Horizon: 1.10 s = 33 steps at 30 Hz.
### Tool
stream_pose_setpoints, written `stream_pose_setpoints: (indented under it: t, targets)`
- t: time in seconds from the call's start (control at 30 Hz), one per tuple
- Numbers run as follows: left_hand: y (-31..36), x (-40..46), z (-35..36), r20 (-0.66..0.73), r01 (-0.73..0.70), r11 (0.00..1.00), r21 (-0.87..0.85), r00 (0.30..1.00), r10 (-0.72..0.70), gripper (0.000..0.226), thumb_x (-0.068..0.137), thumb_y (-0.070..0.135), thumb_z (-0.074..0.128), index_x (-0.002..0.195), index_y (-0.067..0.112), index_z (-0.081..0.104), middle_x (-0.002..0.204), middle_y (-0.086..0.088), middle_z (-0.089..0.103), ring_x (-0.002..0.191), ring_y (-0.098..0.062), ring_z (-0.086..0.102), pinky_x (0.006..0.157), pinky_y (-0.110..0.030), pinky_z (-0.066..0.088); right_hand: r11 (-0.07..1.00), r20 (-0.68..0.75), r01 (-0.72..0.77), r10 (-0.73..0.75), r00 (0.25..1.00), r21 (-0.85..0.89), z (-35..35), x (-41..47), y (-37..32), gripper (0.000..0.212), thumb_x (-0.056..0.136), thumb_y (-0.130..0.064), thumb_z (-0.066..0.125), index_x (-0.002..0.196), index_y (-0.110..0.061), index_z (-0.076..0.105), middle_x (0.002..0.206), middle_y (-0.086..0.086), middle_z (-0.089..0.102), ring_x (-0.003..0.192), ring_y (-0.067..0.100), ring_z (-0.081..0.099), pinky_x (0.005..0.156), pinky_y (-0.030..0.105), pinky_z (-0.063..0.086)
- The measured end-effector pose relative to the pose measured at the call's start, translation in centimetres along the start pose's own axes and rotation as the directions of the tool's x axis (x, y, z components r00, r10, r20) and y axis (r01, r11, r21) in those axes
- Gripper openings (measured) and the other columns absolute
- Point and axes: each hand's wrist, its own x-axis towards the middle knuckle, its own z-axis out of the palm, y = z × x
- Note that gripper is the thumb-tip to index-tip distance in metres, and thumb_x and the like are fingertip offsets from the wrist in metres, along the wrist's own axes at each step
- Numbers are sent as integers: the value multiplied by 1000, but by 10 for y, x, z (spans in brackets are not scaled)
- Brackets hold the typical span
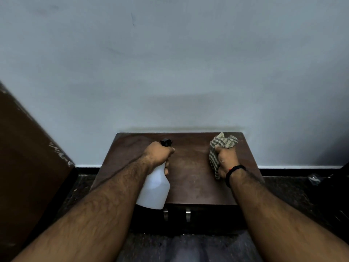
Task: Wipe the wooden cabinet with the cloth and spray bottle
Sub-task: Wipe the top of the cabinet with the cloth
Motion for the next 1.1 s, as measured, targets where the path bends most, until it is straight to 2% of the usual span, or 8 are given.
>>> stream_pose_setpoints:
  t: [0.1, 0.2, 0.3, 0.47, 0.57, 0.7, 0.87, 1.1]
  targets:
    - [-12, -4, -28, -61, 5, 1000, 4, 998, -5, 23, 101, 20, 65, 89, 0, 67, 50, -11, 62, 35, -28, 59, 46, -30, 53, 984, -53, 20, -30, 998, -176, 23, -1, 7, 45, 98, 0, 54, 142, -5, 45, 138, 24, 55, 117, 37, 58, 107, 50, 46]
    - [-27, -7, -57, -110, 19, 1000, -3, 994, -19, 26, 101, 21, 64, 98, -4, 68, 48, -9, 62, 35, -27, 59, 44, -28, 52, 1000, 34, 6, -7, 999, 13, 51, -10, 16, 57, 98, 9, 44, 142, -27, 39, 127, 4, 60, 112, 22, 61, 99, 38, 50]
    - [-39, -10, -80, -134, 44, 999, 2, 990, -44, 26, 101, 23, 64, 94, -2, 68, 47, -8, 62, 35, -27, 60, 48, -29, 53, 999, 17, 18, -17, 1000, -41, 67, -7, 24, 51, 97, 5, 50, 138, -24, 41, 134, 14, 58, 123, 33, 58, 107, 47, 45]
    - [-56, -14, -111, -196, 70, 998, -8, 978, -70, 25, 100, 25, 65, 89, 3, 65, 46, -7, 63, 37, -28, 61, 50, -29, 54, 996, 51, -8, 3, 999, 84, 92, -12, 31, 56, 97, 14, 40, 127, -32, 34, 106, -3, 58, 99, 18, 61, 83, 34, 52]
    - [-64, -17, -122, -241, 69, 997, 37, 969, -58, 26, 97, 25, 65, 81, 5, 67, 45, -5, 64, 36, -27, 63, 50, -26, 51, 991, 79, -6, -5, 997, 132, 105, -16, 35, 58, 98, 12, 40, 135, -31, 39, 119, 4, 60, 106, 23, 61, 91, 39, 48]
    - [-71, -19, -133, -272, 77, 997, 29, 960, -66, 24, 95, 25, 66, 86, 3, 68, 46, -5, 65, 36, -26, 64, 45, -24, 51, 987, 107, -14, -3, 994, 158, 121, -25, 37, 58, 97, 13, 39, 136, -30, 39, 114, 4, 61, 98, 23, 61, 82, 34, 52]
    - [-80, -19, -141, -296, 101, 994, 35, 951, -86, 23, 95, 25, 65, 89, 3, 69, 47, -5, 66, 37, -27, 66, 47, -26, 52, 977, 120, -56, 31, 992, 207, 128, -26, 43, 72, 99, 14, 36, 155, -29, 26, 146, 7, 55, 131, 28, 55, 115, 51, 37]
    - [-80, -15, -131, -289, 101, 994, 43, 954, -84, 22, 96, 25, 64, 92, 4, 68, 48, -5, 67, 38, -28, 66, 50, -26, 53, 975, 97, -93, 75, 992, 199, 111, -10, 47, 62, 99, 8, 39, 153, -23, 34, 135, 13, 63, 118, 32, 64, 106, 57, 46]
